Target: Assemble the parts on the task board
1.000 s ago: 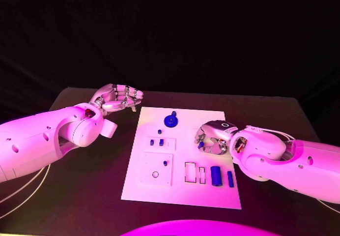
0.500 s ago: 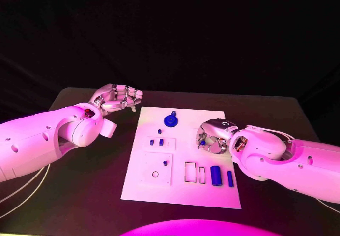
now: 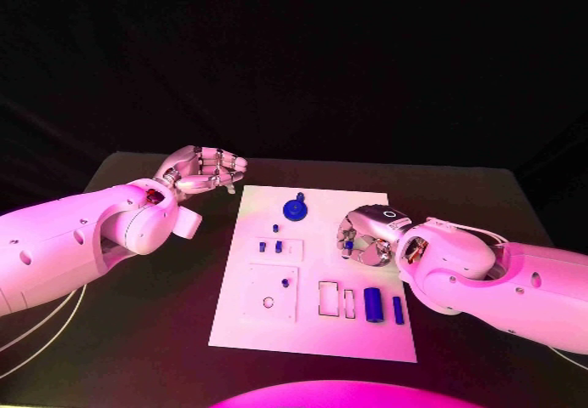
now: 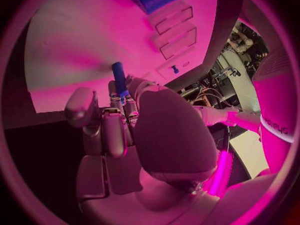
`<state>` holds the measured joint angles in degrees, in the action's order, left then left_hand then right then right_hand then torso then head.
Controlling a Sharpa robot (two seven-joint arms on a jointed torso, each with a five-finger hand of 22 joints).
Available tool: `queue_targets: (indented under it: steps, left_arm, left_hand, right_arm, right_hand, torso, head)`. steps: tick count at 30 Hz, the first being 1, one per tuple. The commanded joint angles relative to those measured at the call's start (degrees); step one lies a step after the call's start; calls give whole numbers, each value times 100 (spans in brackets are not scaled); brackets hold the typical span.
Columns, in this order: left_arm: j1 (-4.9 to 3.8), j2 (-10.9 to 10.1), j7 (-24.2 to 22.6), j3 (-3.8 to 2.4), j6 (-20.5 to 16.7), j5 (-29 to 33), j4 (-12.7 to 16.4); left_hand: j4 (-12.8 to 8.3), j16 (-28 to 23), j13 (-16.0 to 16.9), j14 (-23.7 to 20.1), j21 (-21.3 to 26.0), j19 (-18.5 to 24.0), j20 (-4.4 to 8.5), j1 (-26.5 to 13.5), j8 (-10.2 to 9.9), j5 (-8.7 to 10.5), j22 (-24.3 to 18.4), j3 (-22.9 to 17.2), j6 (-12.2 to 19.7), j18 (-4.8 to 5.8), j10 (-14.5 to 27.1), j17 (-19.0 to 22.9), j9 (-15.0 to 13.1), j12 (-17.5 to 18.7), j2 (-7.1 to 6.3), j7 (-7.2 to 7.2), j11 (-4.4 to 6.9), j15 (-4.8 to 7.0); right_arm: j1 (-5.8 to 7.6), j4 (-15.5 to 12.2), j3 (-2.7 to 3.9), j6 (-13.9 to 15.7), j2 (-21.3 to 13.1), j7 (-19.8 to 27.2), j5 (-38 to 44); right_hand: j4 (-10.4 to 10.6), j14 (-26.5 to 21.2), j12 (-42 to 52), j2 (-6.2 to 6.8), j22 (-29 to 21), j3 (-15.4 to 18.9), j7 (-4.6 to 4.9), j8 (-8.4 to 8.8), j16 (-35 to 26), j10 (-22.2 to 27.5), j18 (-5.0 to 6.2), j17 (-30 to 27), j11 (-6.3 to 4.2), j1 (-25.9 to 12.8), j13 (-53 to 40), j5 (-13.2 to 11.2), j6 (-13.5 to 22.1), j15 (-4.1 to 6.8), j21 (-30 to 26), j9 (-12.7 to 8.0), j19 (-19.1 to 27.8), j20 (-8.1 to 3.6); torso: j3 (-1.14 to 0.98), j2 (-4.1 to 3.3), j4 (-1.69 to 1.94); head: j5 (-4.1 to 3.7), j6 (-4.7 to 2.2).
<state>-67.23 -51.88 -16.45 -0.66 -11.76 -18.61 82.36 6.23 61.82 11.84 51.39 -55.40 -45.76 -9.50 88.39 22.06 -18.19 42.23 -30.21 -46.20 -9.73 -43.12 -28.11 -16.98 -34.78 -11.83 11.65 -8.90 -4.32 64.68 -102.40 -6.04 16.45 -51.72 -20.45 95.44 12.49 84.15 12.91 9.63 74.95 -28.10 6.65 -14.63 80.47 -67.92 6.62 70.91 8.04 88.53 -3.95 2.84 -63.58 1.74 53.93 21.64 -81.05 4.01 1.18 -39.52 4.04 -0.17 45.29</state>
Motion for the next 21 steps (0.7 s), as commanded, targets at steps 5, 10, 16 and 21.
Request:
queue_targets:
  steps: [5, 10, 16, 21]
  left_arm:
    - [-4, 12, -32, -3, 86, 28, 4]
    - [-4, 21, -33, -3, 85, 28, 2]
    - [-4, 45, -36, -3, 85, 28, -8]
    - [-3, 59, -40, -3, 91, 28, -12]
  left_hand:
    - [-34, -38, -10, -38, 32, 33, -11, -53, 18, -4, -7, -4, 44, -88, 42, 6, 15, 2, 1, 45, -9, -21]
    - [-34, -38, -10, -38, 32, 33, -11, -53, 18, -4, -7, -4, 44, -88, 42, 6, 15, 2, 1, 45, -9, -21]
    - [-34, -38, -10, -38, 32, 33, -11, -53, 18, -4, -7, -4, 44, -88, 42, 6, 15, 2, 1, 45, -9, -21]
    - [-34, -38, -10, -38, 32, 33, -11, -53, 18, -4, -7, -4, 44, -88, 42, 6, 15, 2, 1, 45, -9, -21]
  right_arm:
    - [30, -200, 7, 156, -60, 48, 91]
    - [151, -409, 16, 119, -141, 32, 44]
    - [305, -694, 34, 122, -165, 22, -18]
    - [336, -829, 40, 211, -16, 77, -32]
  right_hand:
    - [-257, 218, -48, -25, 72, -292, -4, -36, 25, -653, -77, 16, -585, -3, -262, -4, 43, 42, 57, 30, -8, -40]
    - [-268, 217, -53, -18, 77, -304, -3, -43, 24, -656, -78, 13, -585, -10, -266, -4, 46, 42, 61, 41, -8, -41]
    - [-283, 219, -58, -10, 90, -320, -3, -53, 30, -664, -81, 24, -585, -20, -271, -4, 48, 42, 81, 57, -12, -42]
    - [-296, 220, -63, -6, 104, -336, -4, -61, 33, -672, -85, 30, -586, -28, -276, -4, 50, 43, 104, 70, -16, -42]
  torso:
    - [7, 6, 2]
    - [16, 14, -4]
    - [14, 18, 4]
    - [15, 10, 8]
  head:
    - [-5, -7]
    - [-6, -17]
    - [-11, -44]
    - [2, -61]
